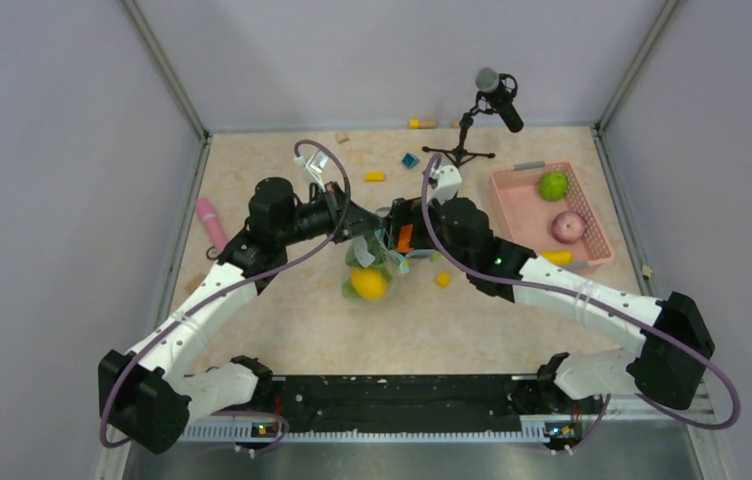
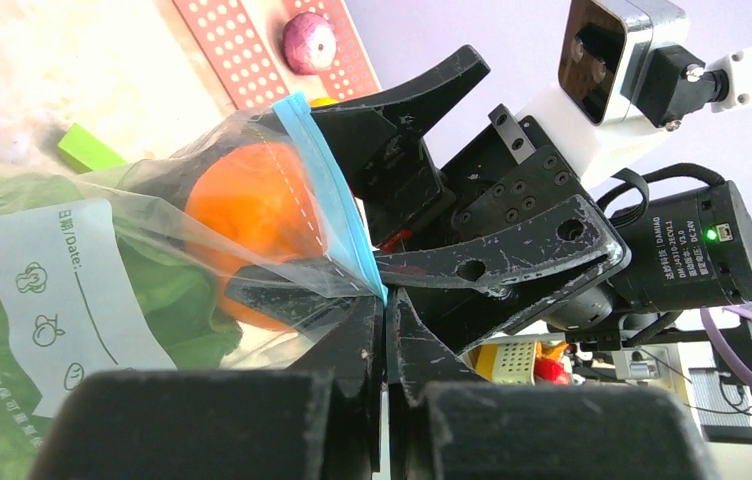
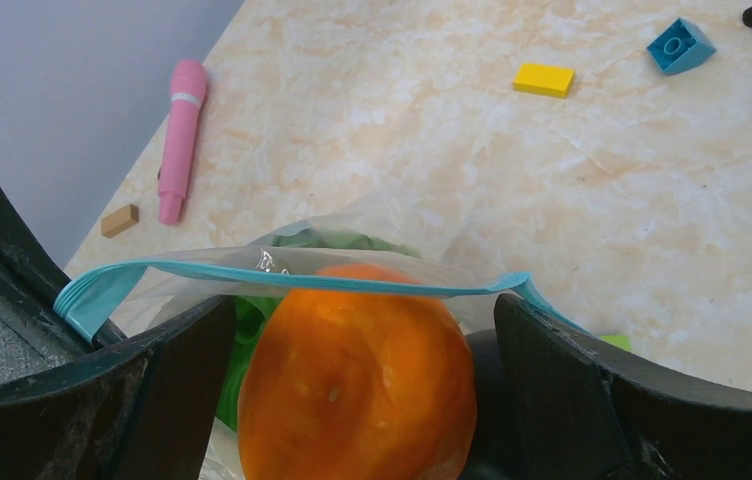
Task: Place the food in the zip-top bag and seal the zipper
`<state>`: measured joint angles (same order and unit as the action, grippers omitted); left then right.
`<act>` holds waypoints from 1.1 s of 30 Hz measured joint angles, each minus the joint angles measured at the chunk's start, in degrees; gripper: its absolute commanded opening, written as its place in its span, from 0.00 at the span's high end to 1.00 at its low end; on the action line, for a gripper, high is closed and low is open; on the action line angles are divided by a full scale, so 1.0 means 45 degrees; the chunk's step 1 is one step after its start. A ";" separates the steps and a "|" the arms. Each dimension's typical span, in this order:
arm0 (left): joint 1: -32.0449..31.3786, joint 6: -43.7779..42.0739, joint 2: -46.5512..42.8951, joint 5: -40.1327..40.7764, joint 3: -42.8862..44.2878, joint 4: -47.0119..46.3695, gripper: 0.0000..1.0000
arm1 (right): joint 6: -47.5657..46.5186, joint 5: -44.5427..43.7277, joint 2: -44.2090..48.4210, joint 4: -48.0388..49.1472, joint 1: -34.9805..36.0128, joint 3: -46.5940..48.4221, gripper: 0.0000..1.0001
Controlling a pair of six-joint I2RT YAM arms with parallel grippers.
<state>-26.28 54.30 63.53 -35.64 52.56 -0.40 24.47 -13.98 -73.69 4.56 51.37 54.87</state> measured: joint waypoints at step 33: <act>0.0117 0.0908 0.1423 -0.0345 -0.0544 -0.1224 1.00 | 0.3269 -0.1739 0.4065 -0.4605 -0.2123 -0.2487 0.37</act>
<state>-25.76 58.39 69.93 -37.19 50.11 -5.91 39.18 -21.80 -55.40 -16.16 41.82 43.68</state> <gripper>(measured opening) 0.010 0.697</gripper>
